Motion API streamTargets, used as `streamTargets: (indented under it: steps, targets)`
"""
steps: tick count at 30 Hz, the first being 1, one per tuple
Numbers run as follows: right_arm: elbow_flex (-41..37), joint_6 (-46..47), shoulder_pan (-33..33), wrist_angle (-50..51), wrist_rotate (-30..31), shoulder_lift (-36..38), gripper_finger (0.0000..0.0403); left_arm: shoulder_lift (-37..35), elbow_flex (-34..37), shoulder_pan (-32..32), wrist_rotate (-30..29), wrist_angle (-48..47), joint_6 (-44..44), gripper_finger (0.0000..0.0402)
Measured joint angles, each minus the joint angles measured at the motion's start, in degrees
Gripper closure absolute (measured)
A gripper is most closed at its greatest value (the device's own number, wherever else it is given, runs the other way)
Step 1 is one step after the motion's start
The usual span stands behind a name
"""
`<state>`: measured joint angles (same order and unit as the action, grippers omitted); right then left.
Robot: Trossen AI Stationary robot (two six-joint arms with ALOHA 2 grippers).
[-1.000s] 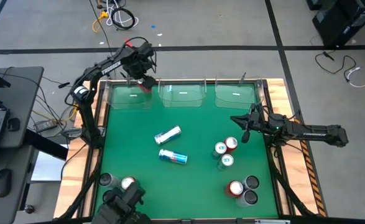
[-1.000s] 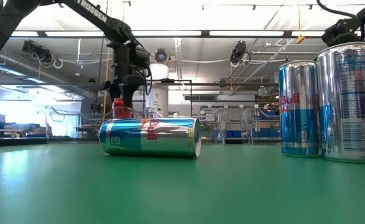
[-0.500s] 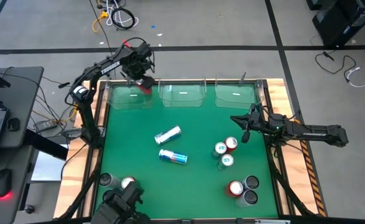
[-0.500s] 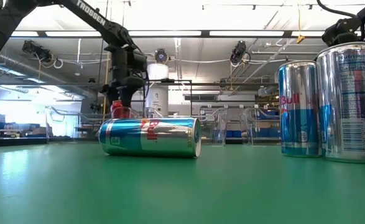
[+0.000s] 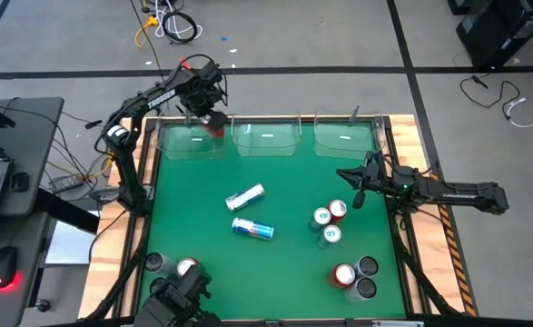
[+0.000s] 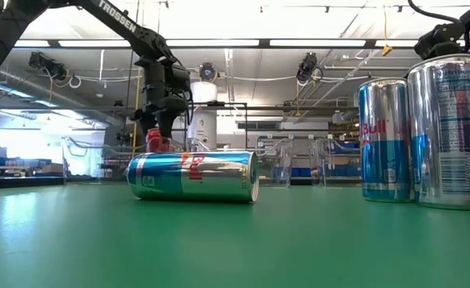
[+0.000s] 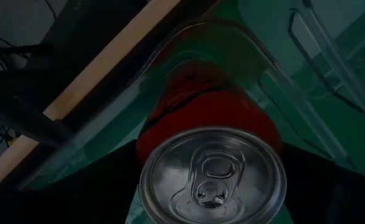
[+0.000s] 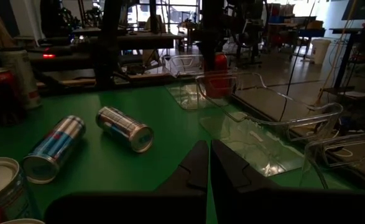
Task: Sort soda cans
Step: Put the red soda can into the transparent left bin, then put the blue soda can into the transparent middle bin
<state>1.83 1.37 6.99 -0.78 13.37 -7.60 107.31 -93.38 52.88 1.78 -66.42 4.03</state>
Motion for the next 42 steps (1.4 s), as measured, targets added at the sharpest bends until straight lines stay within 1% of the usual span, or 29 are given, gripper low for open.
streamTargets:
  steps: [3, 9, 13, 17, 21, 31, 33, 36, 39, 42]
  targets:
    - [0.0, 0.0, 0.0, 0.0, 0.0, 0.0, 0.0396, -0.1, 0.0, 0.0, 0.5, 0.1, 0.0, 0.0054]
    - [0.0, 0.0, 0.0, 0.0, 0.0, 0.0, 0.0396, -0.1, 0.0, 0.0, -0.1, 0.2, 0.5, 0.0052]
    - [0.0, 0.0, 0.0, 0.0, 0.0, 0.0, 0.0396, -0.2, 0.0, 0.0, -2.4, 0.2, 1.8, 0.0051]
    - [0.0, 0.0, 0.0, 0.0, 0.0, 0.0, 0.0396, -0.2, -0.4, 0.0, -3.1, -0.2, 2.7, 0.0051]
    - [0.0, 0.0, 0.0, 0.0, 0.0, 0.0, 0.0396, -0.2, -1.8, -0.1, -3.5, -0.6, 3.4, 0.0051]
    - [0.0, 0.0, 0.0, 0.0, 0.0, 0.0, 0.0396, -0.4, -8.0, -0.3, -3.1, -1.4, 4.3, 0.0053]
    - [0.0, 0.0, 0.0, 0.0, 0.0, 0.0, 0.0396, -1.2, -8.2, -0.8, -1.9, 0.3, 4.9, 0.0064]
    - [0.0, 0.0, 0.0, 0.0, 0.0, 0.0, 0.0396, -3.8, -8.2, -2.3, 1.4, 4.6, 6.7, 0.0095]
    - [0.0, 0.0, 0.0, 0.0, 0.0, 0.0, 0.0396, -6.6, -8.2, -4.2, 6.3, 9.7, 7.6, 0.0140]
    - [0.0, 0.0, 0.0, 0.0, 0.0, 0.0, 0.0396, -10.0, -6.7, -6.5, 11.8, 17.3, 7.6, 0.0191]
